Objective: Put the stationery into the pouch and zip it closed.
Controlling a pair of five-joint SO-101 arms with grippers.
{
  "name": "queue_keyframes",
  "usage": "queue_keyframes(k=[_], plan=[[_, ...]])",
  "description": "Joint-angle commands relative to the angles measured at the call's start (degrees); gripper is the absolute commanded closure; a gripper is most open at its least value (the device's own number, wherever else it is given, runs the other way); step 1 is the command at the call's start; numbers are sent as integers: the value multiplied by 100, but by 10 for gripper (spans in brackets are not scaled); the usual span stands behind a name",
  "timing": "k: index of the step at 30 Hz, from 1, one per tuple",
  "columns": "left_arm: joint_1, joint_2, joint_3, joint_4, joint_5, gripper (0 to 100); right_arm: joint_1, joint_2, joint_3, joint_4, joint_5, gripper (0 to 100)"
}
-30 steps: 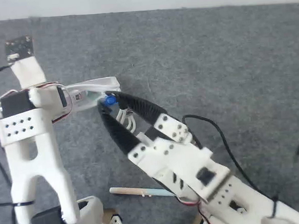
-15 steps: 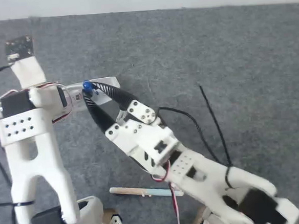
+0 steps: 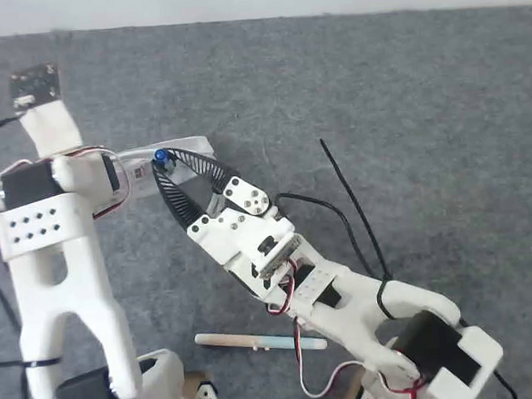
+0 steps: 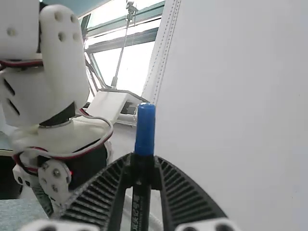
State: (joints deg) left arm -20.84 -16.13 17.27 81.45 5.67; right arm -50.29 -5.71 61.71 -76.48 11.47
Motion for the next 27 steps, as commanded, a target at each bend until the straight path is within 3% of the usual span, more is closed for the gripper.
queue_keyframes(k=[1, 8, 14, 23, 27], plan=[[-9, 220, 444, -62, -44, 986, 84, -40, -53, 251, -9, 993], [-9, 220, 444, -62, -44, 986, 84, -57, -193, 1095, 9, 983], [-9, 220, 444, -62, -53, 987, 84, -602, -158, 2088, -35, 832], [-9, 237, 444, -62, -53, 987, -57, -1886, 343, 3266, -44, 832], [-9, 237, 444, -62, -62, 987, -119, -2651, 422, 4382, -44, 830]])
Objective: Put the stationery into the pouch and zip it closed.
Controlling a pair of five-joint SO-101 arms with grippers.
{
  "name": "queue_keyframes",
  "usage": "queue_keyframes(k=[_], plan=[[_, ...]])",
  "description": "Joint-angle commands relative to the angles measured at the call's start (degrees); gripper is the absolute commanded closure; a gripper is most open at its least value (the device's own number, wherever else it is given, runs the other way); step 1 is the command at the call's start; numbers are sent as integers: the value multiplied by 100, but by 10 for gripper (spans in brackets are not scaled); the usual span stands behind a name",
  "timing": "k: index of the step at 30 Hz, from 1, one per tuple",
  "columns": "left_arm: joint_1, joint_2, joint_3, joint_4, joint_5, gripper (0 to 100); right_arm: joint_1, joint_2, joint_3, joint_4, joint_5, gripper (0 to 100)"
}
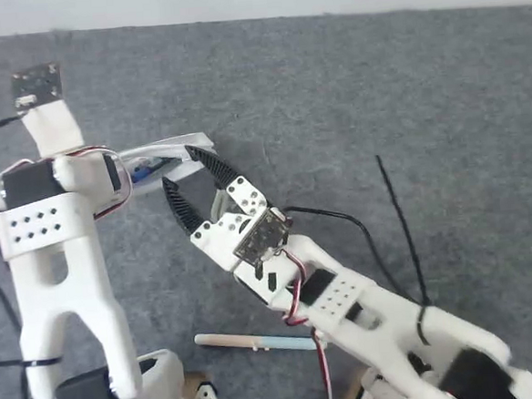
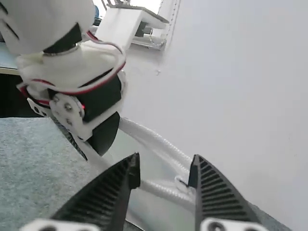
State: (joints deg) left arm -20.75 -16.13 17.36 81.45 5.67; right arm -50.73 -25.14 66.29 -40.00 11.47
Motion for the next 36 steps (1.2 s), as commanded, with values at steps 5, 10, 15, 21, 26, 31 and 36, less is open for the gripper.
queue_keyframes(k=[5, 10, 15, 21, 26, 31, 36], plan=[[-26, 220, 435, -62, -62, 987, -84, -1789, -44, 2281, -53, 829], [-18, 229, 435, -62, -62, 987, -84, -2677, -44, 3433, -53, 829], [-44, 220, 435, -62, -35, 987, -84, -3284, -53, 4251, -53, 829], [-378, 220, 418, -237, -9, 987, -92, -3424, -668, 5930, -308, 831], [-396, 220, 418, -264, -9, 986, -189, -3424, -1530, 7837, -607, 831], [-396, 220, 418, -264, -9, 986, -646, -3415, -1723, 8602, -607, 831], [-554, 220, 400, -264, 176, 986, -910, -3415, -1714, 8866, -607, 832]])
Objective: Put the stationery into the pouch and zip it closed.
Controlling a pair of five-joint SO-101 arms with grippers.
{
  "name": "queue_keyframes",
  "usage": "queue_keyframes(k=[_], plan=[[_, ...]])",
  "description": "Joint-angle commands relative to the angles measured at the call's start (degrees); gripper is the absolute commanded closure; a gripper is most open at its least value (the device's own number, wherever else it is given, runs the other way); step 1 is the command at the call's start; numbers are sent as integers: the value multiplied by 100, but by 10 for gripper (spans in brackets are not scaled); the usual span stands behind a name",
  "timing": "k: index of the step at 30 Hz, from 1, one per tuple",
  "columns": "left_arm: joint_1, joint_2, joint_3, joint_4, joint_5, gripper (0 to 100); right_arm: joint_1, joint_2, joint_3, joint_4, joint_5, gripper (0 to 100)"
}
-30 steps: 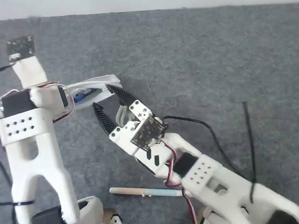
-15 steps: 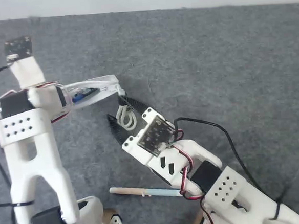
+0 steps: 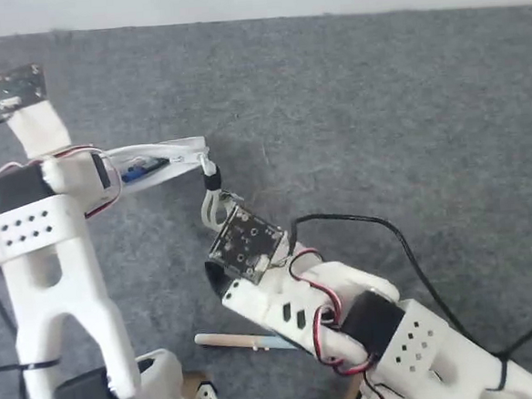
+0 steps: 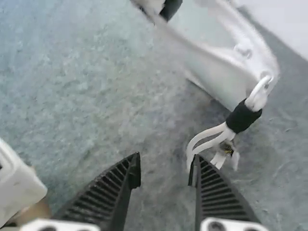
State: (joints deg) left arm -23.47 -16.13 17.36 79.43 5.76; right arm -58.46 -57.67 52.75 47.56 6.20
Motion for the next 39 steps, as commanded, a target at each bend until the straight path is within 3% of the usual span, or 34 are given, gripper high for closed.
queue_keyframes(k=[1, 17, 28, 39], plan=[[-343, 220, 400, -97, 176, 985, -136, -154, -352, 145, -79, 832], [-466, 220, 400, -149, 176, 985, -760, 2440, -387, 48, -79, 832], [-545, 211, 400, -149, 176, 985, -1367, 3108, -387, 31, -79, 832], [-545, 211, 400, -149, 176, 985, -1429, 4303, -396, -769, -35, 832]])
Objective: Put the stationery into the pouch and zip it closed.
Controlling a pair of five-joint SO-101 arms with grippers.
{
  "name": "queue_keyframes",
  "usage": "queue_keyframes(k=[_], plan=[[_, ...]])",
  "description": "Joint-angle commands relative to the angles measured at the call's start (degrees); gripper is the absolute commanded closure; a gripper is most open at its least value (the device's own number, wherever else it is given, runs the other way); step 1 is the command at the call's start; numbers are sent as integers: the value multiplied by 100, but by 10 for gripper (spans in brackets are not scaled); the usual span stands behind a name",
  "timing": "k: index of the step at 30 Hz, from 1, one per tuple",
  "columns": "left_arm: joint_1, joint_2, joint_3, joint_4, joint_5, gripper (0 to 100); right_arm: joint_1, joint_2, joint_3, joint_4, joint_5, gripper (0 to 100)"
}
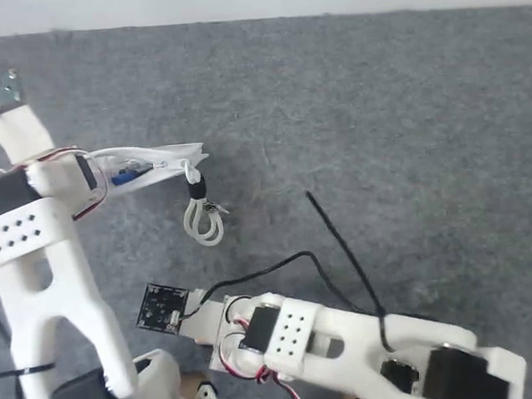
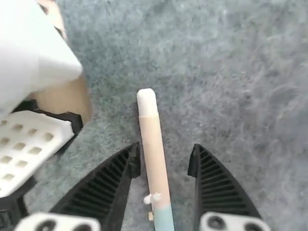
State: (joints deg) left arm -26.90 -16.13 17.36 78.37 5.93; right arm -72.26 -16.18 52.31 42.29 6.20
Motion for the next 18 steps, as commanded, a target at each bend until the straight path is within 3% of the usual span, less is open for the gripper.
queue_keyframes(k=[1, 5, 10, 18], plan=[[-202, 211, 400, -44, 158, 985, -31, 251, -352, -295, 79, 832], [-202, 211, 400, -35, 158, 985, 66, 470, -457, -251, 281, 842], [-202, 211, 400, -35, 158, 985, 163, 514, -668, -66, 316, 998], [-202, 211, 400, -26, 158, 985, 180, 488, -668, -57, 325, 992]])
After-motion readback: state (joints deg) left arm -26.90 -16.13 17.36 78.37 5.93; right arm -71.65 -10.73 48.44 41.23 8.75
